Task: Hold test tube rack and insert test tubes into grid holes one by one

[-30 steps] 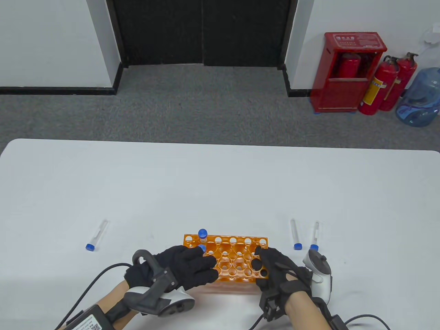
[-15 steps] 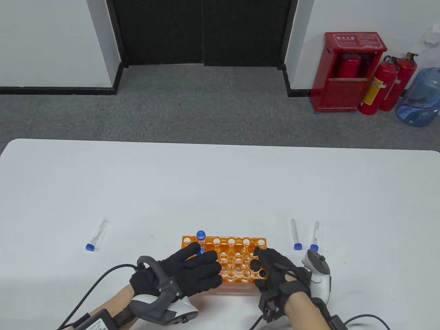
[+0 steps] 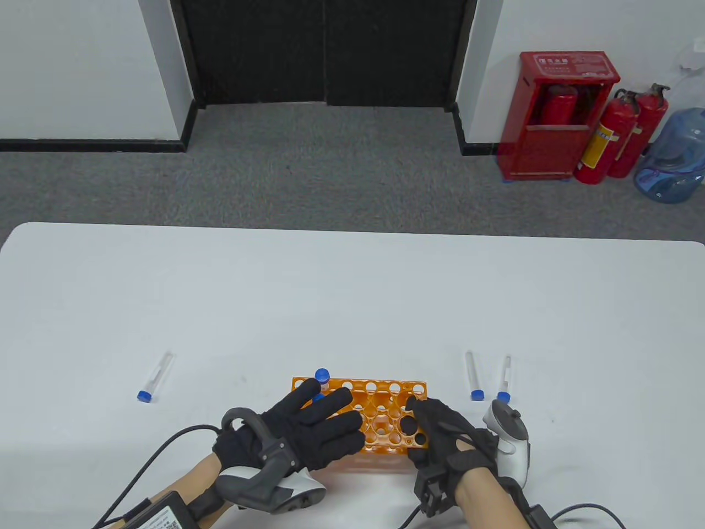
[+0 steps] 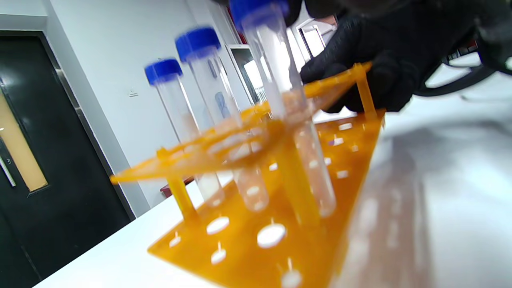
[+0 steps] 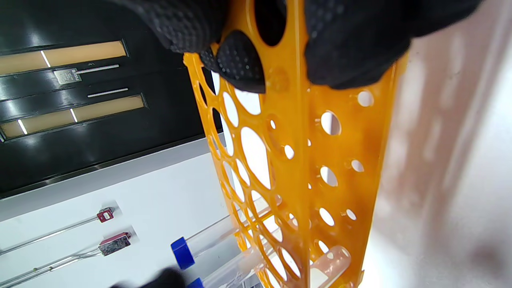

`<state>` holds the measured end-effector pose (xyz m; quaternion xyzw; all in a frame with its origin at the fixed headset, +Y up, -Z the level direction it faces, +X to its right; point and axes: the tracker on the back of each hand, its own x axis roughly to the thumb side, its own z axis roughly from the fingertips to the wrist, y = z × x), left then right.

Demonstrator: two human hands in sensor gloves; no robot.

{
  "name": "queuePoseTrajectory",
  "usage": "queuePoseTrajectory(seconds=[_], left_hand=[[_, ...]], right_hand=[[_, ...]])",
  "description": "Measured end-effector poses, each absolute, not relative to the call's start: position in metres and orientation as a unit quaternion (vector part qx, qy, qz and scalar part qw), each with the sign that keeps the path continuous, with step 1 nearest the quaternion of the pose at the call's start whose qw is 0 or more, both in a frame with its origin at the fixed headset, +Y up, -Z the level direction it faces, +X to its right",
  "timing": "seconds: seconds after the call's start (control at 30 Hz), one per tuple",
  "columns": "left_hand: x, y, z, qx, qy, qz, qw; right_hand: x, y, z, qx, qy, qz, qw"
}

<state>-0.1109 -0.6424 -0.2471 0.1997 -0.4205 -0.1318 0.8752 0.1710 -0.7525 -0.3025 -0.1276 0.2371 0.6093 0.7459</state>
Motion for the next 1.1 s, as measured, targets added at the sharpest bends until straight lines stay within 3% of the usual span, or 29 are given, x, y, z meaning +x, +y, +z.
queuePoseTrajectory(seconds=[0.13,0.23,0.33,0.47,0.67,0.93,1.1], left_hand=[[-0.143,-0.601,-0.267,0.24,-0.347,-0.025,0.906],[-0.181,-0.584,-0.304,0.247,-0.229,0.006,0.942],[-0.218,-0.586,-0.343,0.192,-0.065,-0.027,0.979],[-0.266,-0.618,-0.383,0.099,0.084,-0.087,0.988],[-0.319,-0.692,-0.4,-0.085,0.244,-0.119,0.959],[-0.363,-0.743,-0.393,-0.203,0.344,-0.014,0.917],[-0.363,-0.754,-0.392,-0.211,0.352,-0.013,0.912]], right_hand=[[0.171,-0.752,-0.302,-0.129,0.236,0.607,0.748],[0.171,-0.752,-0.302,-0.129,0.236,0.607,0.748],[0.172,-0.752,-0.303,-0.128,0.236,0.608,0.747],[0.172,-0.752,-0.303,-0.127,0.235,0.607,0.748],[0.172,-0.752,-0.303,-0.127,0.235,0.606,0.749],[0.172,-0.752,-0.303,-0.124,0.238,0.607,0.748],[0.172,-0.752,-0.303,-0.125,0.238,0.608,0.747]])
